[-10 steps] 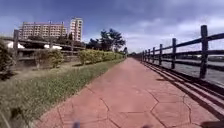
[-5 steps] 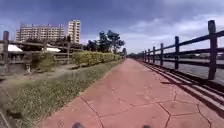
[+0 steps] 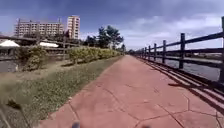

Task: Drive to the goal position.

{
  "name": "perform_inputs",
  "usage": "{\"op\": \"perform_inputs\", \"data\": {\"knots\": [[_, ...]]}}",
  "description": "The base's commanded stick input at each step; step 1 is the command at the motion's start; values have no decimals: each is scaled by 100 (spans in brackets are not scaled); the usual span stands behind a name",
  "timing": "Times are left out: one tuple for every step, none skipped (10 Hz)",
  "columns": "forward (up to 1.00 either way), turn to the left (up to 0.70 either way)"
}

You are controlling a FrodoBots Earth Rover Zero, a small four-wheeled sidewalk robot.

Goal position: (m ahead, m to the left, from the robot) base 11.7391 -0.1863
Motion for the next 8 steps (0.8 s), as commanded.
{"op": "perform_inputs", "data": {"knots": [[70,-35],[70,-20],[70,0],[70,0],[70,0],[70,0],[70,0],[70,0]]}}
